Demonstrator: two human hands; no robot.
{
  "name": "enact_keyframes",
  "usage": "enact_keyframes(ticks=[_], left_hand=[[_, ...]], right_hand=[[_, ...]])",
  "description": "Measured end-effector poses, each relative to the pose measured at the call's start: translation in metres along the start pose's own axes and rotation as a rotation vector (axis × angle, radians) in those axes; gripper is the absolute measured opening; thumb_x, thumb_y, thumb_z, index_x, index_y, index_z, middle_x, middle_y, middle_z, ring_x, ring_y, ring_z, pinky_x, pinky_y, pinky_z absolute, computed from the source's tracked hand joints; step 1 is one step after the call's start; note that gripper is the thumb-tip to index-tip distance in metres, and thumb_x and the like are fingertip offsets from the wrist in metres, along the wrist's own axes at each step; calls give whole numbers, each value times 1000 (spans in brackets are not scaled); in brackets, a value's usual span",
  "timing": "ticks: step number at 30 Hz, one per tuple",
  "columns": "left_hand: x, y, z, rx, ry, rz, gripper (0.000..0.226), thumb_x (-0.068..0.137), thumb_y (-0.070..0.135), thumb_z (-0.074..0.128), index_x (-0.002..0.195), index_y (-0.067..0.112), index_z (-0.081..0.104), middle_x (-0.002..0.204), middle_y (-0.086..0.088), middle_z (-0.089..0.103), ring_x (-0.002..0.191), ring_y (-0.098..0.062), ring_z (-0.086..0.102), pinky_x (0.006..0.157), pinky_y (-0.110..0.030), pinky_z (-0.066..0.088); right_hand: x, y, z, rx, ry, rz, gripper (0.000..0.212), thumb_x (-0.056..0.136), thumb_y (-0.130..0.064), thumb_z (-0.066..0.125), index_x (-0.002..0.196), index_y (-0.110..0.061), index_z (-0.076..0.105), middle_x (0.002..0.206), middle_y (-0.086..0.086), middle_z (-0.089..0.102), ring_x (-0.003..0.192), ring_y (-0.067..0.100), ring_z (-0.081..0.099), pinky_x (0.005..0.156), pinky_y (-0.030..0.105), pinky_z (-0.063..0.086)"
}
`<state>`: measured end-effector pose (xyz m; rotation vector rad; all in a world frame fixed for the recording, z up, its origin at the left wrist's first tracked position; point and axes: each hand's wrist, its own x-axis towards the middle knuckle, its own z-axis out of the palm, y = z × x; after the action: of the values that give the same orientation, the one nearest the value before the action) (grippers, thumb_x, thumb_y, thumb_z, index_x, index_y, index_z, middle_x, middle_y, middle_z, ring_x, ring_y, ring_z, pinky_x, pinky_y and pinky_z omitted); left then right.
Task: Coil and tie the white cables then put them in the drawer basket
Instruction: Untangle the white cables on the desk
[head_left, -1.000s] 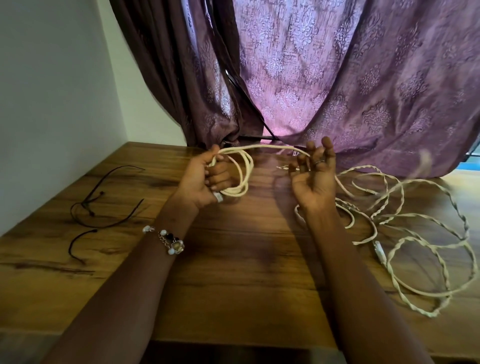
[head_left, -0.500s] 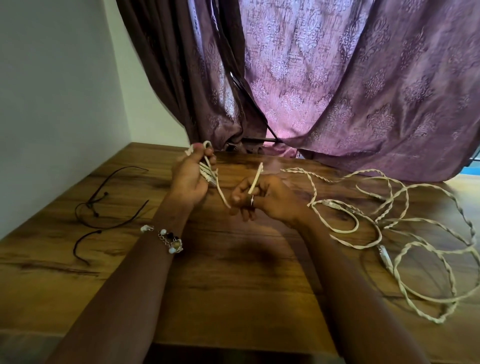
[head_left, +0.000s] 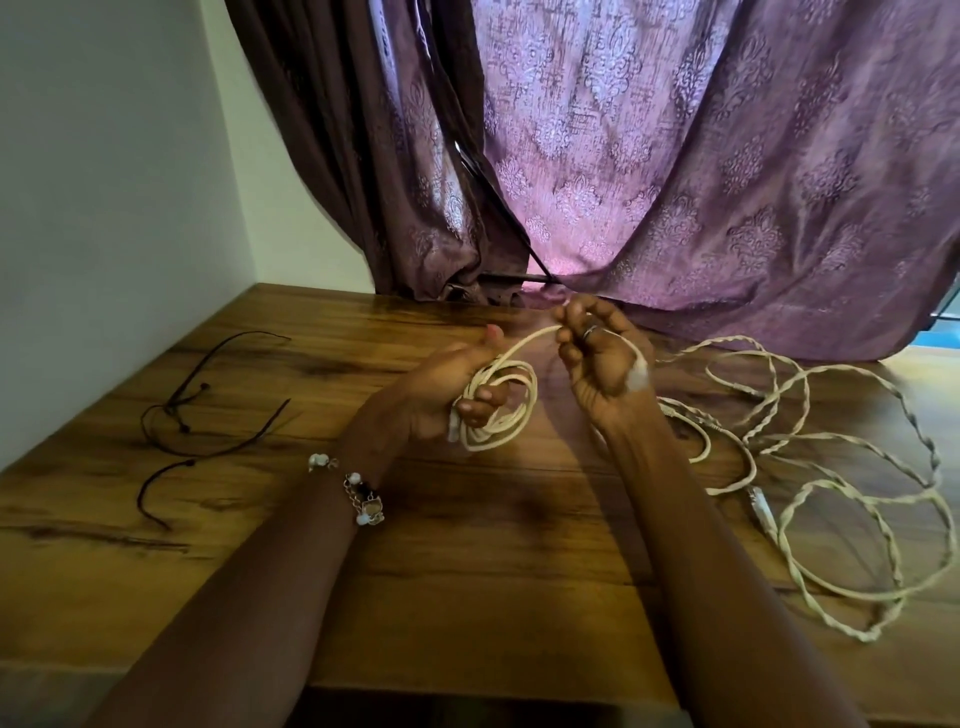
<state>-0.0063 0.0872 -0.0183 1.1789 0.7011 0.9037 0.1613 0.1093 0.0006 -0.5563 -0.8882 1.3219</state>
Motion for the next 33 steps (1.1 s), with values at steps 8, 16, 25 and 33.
enact_keyframes(ticks=[8, 16, 25, 33], left_hand=[[0, 2, -9, 95, 75, -43, 44, 96, 20, 48, 55, 13, 62, 44, 3, 34, 29, -2, 26, 39, -15, 16], [2, 7, -15, -89, 299, 66, 34, 100, 27, 43, 72, 9, 44, 41, 6, 32, 28, -1, 25, 38, -12, 19], [9, 14, -24, -667, 419, 248, 44, 97, 48, 38, 69, 15, 43, 44, 5, 38, 37, -6, 37, 43, -17, 35], [14, 7, -1, -527, 368, 286, 55, 99, 44, 34, 92, -5, 57, 88, -20, 69, 77, -27, 71, 59, -43, 59]], right_hand=[[7, 0, -18, -211, 67, -268, 16, 96, 7, 43, 95, 2, 58, 73, 11, 64, 61, 18, 64, 58, 25, 53], [17, 8, -29, -932, -116, -511, 14, 84, 12, 56, 91, 6, 67, 85, 16, 66, 73, 24, 65, 60, 33, 55], [3, 25, -5, -1364, -600, -826, 14, 72, 7, 69, 83, 0, 72, 80, 12, 71, 76, 15, 57, 64, 26, 44], [-3, 26, -1, -1139, -352, -661, 21, 63, -2, 81, 79, -13, 75, 80, 9, 72, 67, 5, 60, 64, 13, 45]])
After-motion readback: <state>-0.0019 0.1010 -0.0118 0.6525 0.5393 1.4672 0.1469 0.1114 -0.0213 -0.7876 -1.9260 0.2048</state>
